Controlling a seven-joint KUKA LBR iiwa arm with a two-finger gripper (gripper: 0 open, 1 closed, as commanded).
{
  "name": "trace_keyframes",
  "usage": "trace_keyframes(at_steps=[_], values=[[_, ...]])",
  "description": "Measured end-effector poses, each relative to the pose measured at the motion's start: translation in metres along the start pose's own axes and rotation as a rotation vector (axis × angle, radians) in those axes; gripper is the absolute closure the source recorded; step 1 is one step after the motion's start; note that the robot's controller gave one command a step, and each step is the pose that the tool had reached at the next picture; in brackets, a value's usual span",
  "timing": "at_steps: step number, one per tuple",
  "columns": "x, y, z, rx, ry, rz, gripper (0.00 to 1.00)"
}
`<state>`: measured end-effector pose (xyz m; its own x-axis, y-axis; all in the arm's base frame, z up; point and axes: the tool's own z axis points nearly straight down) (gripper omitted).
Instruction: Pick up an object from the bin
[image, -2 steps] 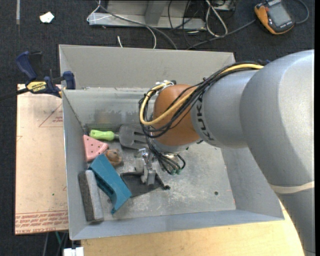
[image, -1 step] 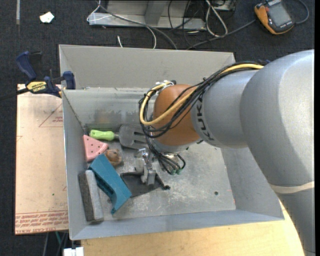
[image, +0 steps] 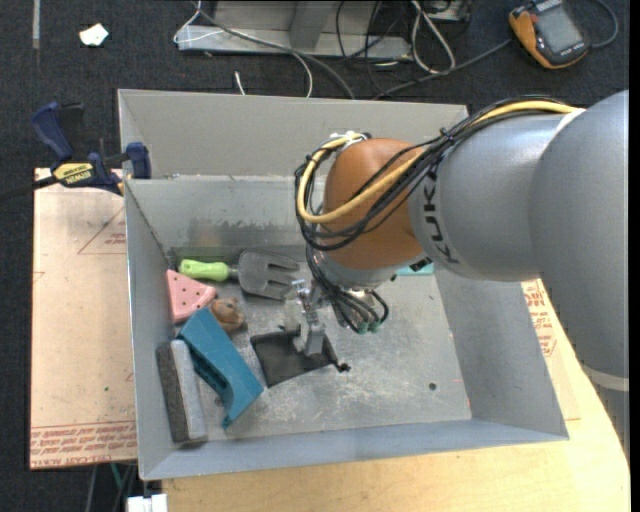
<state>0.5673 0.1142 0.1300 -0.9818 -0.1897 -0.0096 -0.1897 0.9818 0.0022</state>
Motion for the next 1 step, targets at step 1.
trace_keyframes(at_steps=[1], values=[[-0.0026,-0.0069,-0.0772,0.000,0.001,-0.077,1.00]])
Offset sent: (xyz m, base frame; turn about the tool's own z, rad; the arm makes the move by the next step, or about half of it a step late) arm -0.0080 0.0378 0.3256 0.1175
